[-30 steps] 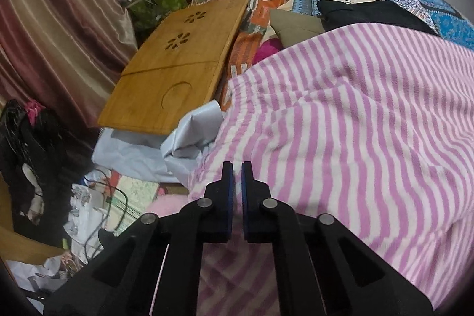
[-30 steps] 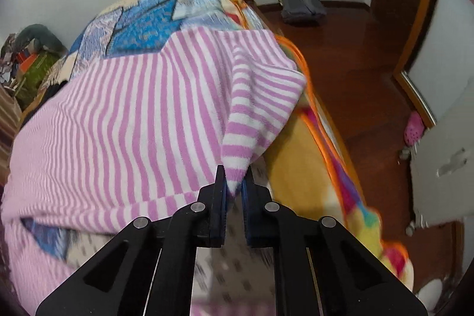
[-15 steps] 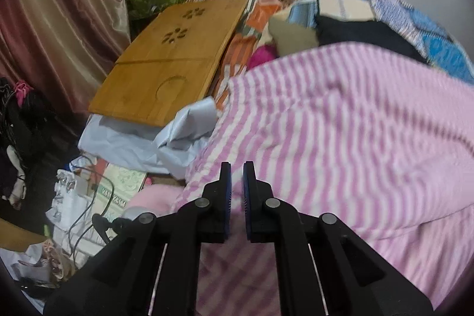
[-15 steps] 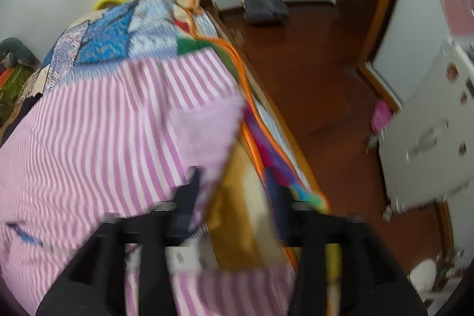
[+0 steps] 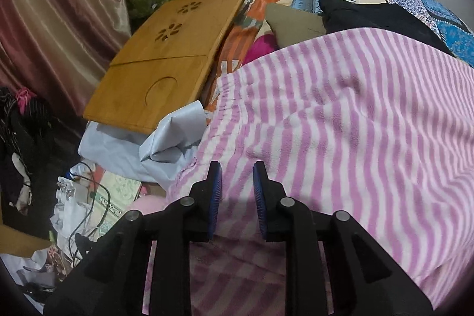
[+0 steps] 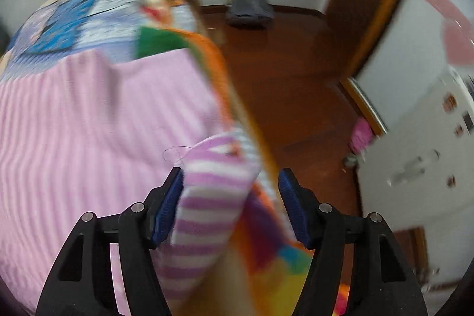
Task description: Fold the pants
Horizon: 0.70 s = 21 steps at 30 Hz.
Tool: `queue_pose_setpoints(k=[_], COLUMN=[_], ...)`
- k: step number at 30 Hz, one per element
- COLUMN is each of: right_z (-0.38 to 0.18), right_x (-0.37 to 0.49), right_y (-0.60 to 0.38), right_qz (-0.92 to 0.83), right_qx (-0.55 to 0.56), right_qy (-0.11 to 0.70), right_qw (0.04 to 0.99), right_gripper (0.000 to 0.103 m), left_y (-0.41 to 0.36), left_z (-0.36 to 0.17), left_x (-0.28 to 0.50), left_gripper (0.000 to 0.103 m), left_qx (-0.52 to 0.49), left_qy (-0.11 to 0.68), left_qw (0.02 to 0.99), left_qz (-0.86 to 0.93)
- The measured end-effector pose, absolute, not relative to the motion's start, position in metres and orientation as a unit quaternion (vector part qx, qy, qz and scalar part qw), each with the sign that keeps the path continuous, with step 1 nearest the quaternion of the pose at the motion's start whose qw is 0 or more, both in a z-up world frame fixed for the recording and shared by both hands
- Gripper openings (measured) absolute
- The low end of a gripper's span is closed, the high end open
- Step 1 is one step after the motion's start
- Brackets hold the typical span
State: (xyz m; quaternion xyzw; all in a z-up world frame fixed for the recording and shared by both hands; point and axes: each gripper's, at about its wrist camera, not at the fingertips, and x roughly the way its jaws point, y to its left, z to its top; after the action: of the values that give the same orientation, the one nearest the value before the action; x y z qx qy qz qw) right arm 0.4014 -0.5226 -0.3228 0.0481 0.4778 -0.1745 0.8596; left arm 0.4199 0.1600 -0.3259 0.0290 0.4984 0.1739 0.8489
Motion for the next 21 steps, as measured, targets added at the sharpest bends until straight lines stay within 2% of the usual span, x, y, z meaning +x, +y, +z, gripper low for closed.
queue_pose_setpoints(k=[3, 7, 9, 11, 13, 21], right_z=[-0.325, -0.308, -0.299, -0.294, -0.291, -0.302], right_x=[0.378, 0.329, 0.305, 0.278, 0.258, 0.237], right_y=[-0.560, -0.597, -0.602, -0.607, -0.604, -0.549], right_qz=[-0.241, -0.236, -0.217, -0.187, -0.157, -0.058], right_qx=[0.016, 0.058, 0.084, 0.124, 0.167, 0.202], right_qy=[0.501, 0.495, 0.490, 0.485, 0.481, 0.473], right_qw=[0.831, 0.834, 0.840, 0.845, 0.847, 0.856], right_gripper=[0.056, 0.058, 0.058, 0.058, 0.058, 0.058], left_y=[0.156, 0.153, 0.152, 0.151, 0.151, 0.154], left_z=[-0.324, -0.305, -0.293, -0.282, -0.276, -0.281], left_x=[0.417, 0.404, 0.391, 0.373, 0.355, 0.289], left_gripper=[0.022, 0.022, 0.027, 0.044, 0.050, 0.061], left_qx=[0.047, 0.032, 0.022, 0.014, 0.011, 0.023], left_qy=[0.498, 0.498, 0.490, 0.483, 0.482, 0.506], left_qw=[0.848, 0.852, 0.858, 0.862, 0.862, 0.845], left_qz=[0.173, 0.157, 0.152, 0.152, 0.154, 0.171])
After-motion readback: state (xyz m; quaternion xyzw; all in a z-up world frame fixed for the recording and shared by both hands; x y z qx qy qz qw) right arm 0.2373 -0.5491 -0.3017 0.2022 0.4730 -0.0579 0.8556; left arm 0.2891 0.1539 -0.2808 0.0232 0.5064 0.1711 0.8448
